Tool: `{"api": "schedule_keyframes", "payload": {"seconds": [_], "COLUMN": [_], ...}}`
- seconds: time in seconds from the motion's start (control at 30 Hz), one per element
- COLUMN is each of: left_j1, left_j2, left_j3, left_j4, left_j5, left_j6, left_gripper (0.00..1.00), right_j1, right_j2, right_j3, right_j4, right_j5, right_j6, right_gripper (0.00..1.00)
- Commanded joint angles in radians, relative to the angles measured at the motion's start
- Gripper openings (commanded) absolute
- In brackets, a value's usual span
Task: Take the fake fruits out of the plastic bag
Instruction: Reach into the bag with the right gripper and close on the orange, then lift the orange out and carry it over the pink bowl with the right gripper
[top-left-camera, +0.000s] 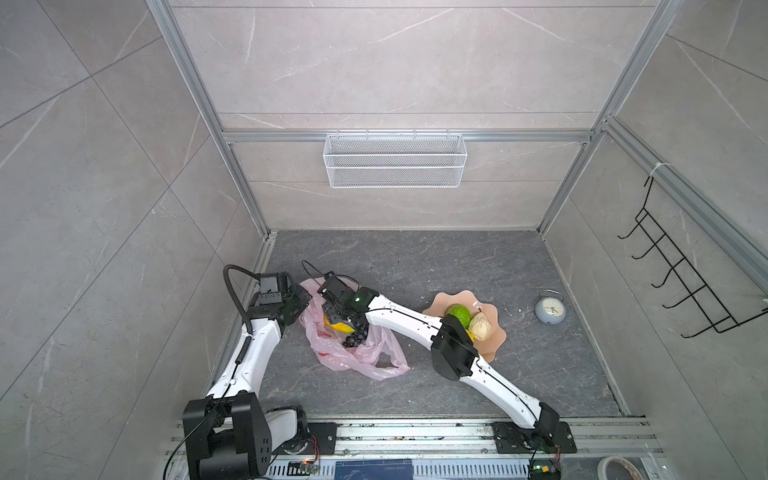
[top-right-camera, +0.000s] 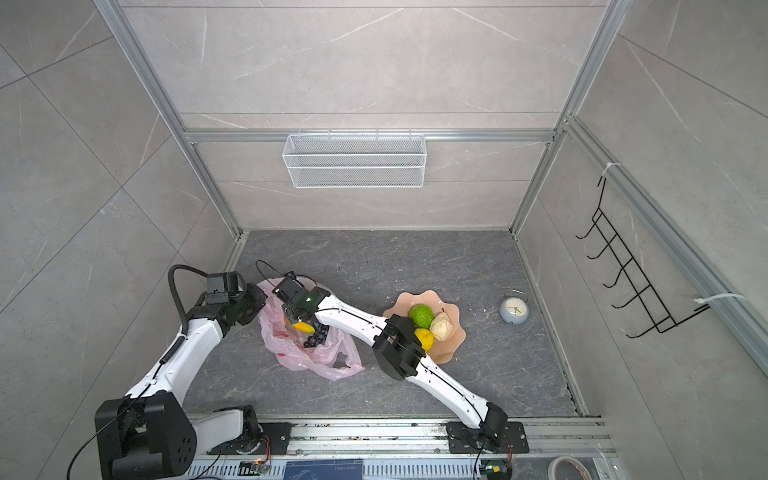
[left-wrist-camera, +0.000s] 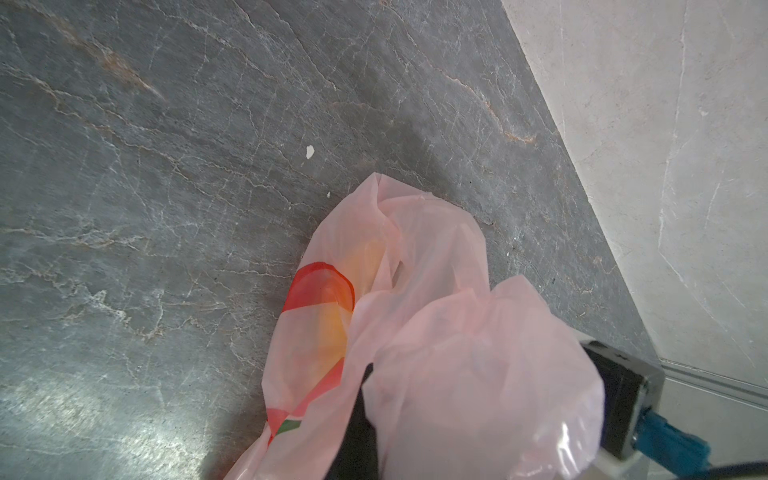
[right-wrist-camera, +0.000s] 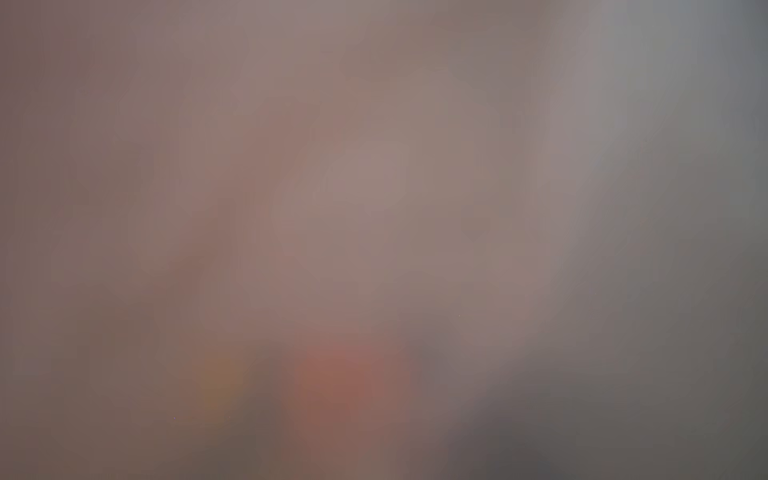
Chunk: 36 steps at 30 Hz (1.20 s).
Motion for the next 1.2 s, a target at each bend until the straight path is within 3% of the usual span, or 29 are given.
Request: {"api": "schedule_keyframes", "payload": {"seconds": [0.0, 0.27, 0.5, 1.17], "left_j1": [-0.001, -0.003, -0.006, -0.027], "left_j2": [-0.028, -0.024, -0.007, 0.002], "left_j3": [0.004, 0.000, 0.004, 0.004], "left_j4": [0.004, 0.008, 0.014, 0.025], "left_j5": [-0.004, 0.000, 0.008, -0.002], "left_j6": [0.023, 0.023, 0.021, 0.011], "left_gripper": [0.00, 0.00, 0.00, 0.00], "right_j1": [-0.008, -0.014, -0.003, 0.034], "right_j2": [0.072, 0.050, -0.062, -0.676], "right_j3": [0.086, 0.112, 0.037, -0.817], "right_j4": [-0.074, -0.088, -0.083, 0.277], "right_j5": [0.007, -0.015, -0.040, -0.178], "right_j6": [0.007, 0.009, 0.004, 0.064], "right_gripper": [0.68, 0.51, 0.46, 0.47]}}
